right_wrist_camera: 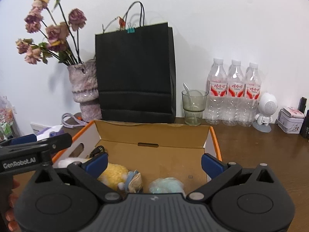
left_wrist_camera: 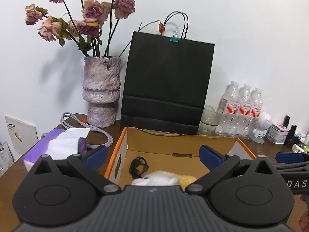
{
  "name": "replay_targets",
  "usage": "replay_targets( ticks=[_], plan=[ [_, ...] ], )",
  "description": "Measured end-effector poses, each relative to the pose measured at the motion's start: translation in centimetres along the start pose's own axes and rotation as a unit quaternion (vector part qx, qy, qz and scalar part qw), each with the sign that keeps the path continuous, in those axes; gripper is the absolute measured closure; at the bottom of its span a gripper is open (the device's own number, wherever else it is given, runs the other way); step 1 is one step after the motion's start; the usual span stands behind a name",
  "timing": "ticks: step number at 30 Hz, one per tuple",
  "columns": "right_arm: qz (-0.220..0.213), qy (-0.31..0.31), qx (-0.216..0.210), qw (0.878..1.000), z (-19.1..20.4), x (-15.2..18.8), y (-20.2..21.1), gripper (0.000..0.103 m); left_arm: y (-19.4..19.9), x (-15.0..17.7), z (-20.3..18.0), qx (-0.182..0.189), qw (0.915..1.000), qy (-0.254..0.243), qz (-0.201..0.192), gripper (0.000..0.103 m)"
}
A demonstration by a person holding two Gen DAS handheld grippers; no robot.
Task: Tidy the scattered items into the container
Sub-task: 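Carry the blue packet into the box with right gripper while left drops black cable there, then grasp the crumpled white tissue with the left gripper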
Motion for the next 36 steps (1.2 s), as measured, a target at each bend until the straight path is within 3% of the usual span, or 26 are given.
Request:
replay_targets(
  ticks=[8, 19, 27, 36],
  plan=[
    [0.010, 0.024, 0.010, 1.000, -0.2, 2.6, 4.0, 0.000, 4.9, 1.1, 2.5, -0.003, 0.9997, -0.022, 0.003, 0.000],
    [0.064, 0.046, 0.021, 0.997, -0.8, 10.9, 9.6, 0.000, 10.1, 5.9, 4.6, 0.014, 0.9955, -0.076, 0.055, 0.000],
    [0.101, 0.025, 0.011, 0.995, 0.0, 15.9, 10.6, 0.000, 11.7, 10.3, 4.6, 0.033, 0.9915, -0.069, 0.105, 0.000],
    [0.106, 0.014, 0.013, 0.994, 0.4, 16.9, 9.6, 0.001, 10.2, 12.4, 4.1, 0.034, 0.9884, -0.056, 0.137, 0.000]
  ],
)
Point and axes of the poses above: each gripper's, at about its wrist camera, not at the fingertips, and y roughly against the way its jaws point, z to its left, x to its underside, the point moved 2 cm from there along -y, roughly the way its jaws point, and after that the axes turned 10 degrees about y, right-handed, at the moved point
